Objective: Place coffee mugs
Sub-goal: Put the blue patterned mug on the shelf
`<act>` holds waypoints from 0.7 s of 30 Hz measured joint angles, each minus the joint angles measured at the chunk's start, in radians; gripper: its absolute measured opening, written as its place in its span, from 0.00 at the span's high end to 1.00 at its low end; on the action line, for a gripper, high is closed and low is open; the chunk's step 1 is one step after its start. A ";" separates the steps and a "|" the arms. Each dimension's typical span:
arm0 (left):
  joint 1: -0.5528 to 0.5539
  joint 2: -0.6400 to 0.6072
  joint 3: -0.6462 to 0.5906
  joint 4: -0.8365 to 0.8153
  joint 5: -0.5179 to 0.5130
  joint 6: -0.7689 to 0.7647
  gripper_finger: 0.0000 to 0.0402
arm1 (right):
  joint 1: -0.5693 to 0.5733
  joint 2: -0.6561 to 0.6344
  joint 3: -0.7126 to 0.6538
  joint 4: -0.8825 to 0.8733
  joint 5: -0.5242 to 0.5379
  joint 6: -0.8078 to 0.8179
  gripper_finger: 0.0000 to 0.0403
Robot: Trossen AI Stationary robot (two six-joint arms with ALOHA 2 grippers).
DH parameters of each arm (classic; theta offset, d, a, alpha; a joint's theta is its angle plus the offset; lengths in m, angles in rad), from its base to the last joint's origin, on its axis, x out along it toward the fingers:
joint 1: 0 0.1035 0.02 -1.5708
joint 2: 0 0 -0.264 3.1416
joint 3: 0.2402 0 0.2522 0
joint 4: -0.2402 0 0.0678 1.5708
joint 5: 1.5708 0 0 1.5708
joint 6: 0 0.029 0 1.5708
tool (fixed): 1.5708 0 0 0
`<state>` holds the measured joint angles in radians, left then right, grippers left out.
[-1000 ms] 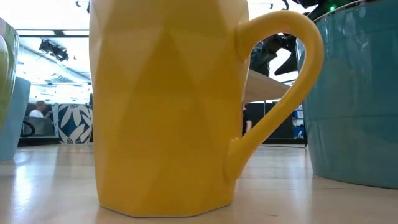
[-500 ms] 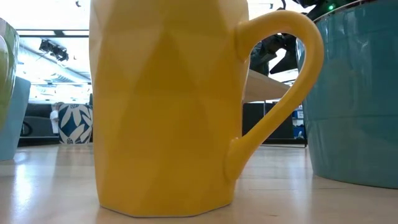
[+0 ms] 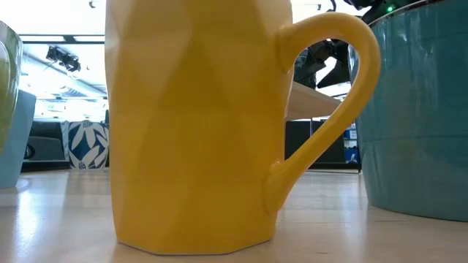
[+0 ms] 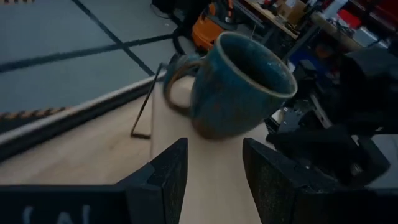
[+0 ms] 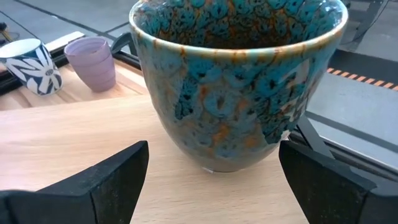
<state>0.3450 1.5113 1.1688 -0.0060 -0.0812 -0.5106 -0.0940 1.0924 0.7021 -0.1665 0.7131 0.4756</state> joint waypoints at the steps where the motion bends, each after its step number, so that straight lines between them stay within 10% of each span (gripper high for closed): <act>1: 0.000 0.025 0.032 -0.011 -0.002 0.028 0.60 | 0.000 0.000 0.000 0.000 0.000 0.005 0.09; 21: 0.091 0.258 0.262 -0.051 -0.012 0.411 0.60 | 0.021 0.000 0.000 -0.017 -0.026 0.103 0.09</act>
<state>0.4357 1.7691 1.4303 -0.0575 -0.0930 -0.0999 -0.0731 1.0920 0.7021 -0.1837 0.6870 0.5781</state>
